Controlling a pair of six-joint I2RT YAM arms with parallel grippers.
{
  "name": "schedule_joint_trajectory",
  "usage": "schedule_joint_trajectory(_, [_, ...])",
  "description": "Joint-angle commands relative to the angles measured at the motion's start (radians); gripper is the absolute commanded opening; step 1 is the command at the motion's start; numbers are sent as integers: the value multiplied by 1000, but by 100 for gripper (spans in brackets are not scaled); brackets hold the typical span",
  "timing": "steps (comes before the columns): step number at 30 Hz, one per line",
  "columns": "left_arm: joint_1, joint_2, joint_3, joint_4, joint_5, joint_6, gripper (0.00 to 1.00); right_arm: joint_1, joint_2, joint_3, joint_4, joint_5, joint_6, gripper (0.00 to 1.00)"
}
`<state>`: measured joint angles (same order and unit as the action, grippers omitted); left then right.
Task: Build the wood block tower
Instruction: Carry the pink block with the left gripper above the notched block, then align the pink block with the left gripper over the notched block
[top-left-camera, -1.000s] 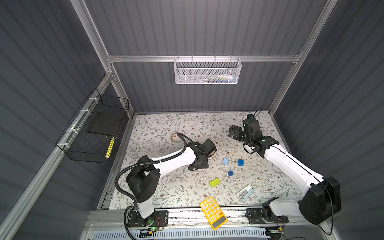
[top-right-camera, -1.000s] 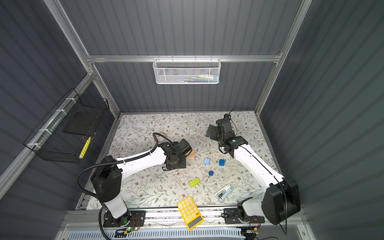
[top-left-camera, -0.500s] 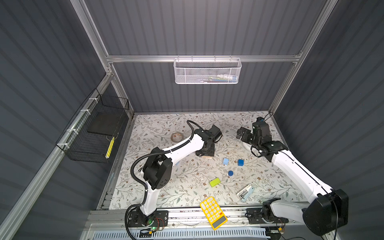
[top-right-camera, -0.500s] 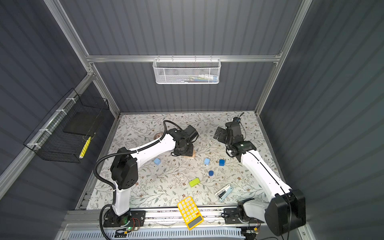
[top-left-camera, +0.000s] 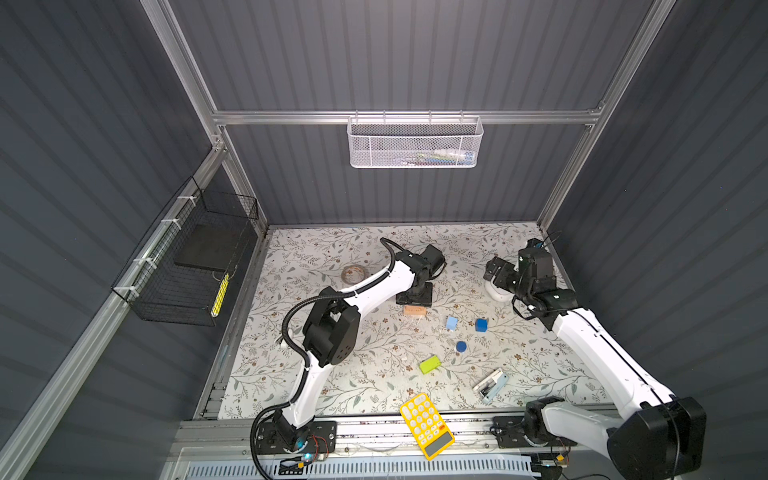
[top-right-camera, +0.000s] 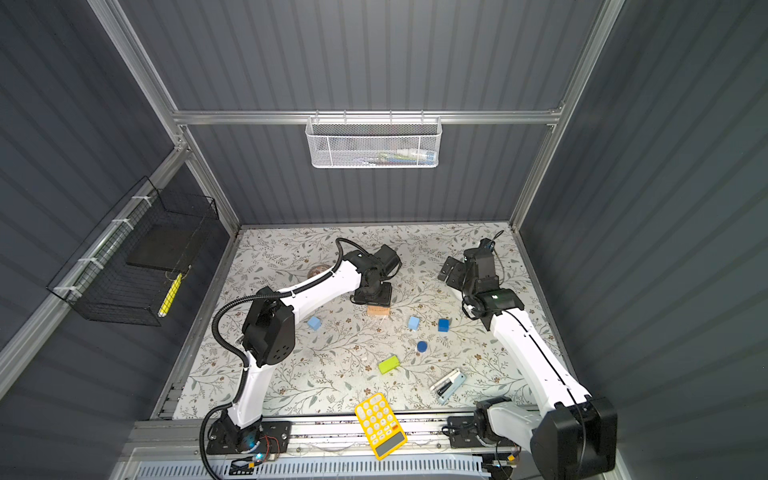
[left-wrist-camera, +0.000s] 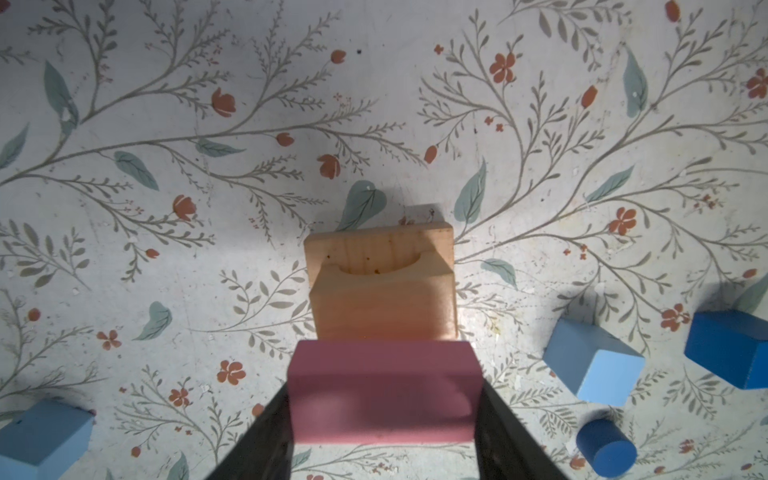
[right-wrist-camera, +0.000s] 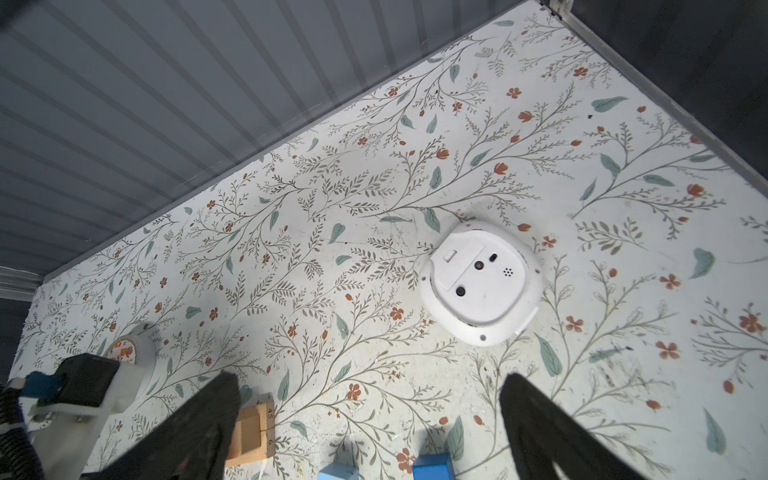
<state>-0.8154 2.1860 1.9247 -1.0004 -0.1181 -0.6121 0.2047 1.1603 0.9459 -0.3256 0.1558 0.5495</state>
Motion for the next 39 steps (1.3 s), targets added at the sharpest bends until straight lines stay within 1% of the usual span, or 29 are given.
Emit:
schedule_joint_trajectory(1, [-2, 17, 30, -20, 0, -19, 44, -11, -4, -10, -15, -15, -1, 99])
schedule_joint_trajectory(11, [-2, 33, 52, -20, -44, -49, 44, -19, 15, -12, -1, -38, 6, 99])
schedule_joint_trajectory(17, [-1, 60, 90, -20, -46, -53, 44, -21, 23, -12, 4, -45, 8, 99])
schedule_joint_trajectory(23, [-2, 60, 92, -19, -68, -75, 44, -22, 31, -12, 9, -54, 12, 99])
schedule_joint_trajectory(30, [-2, 55, 79, 28, -63, -101, 46, -24, 41, -9, 13, -61, 12, 99])
schedule_joint_trajectory(39, [-2, 54, 73, 27, -58, -115, 46, -24, 50, -9, 15, -65, 13, 99])
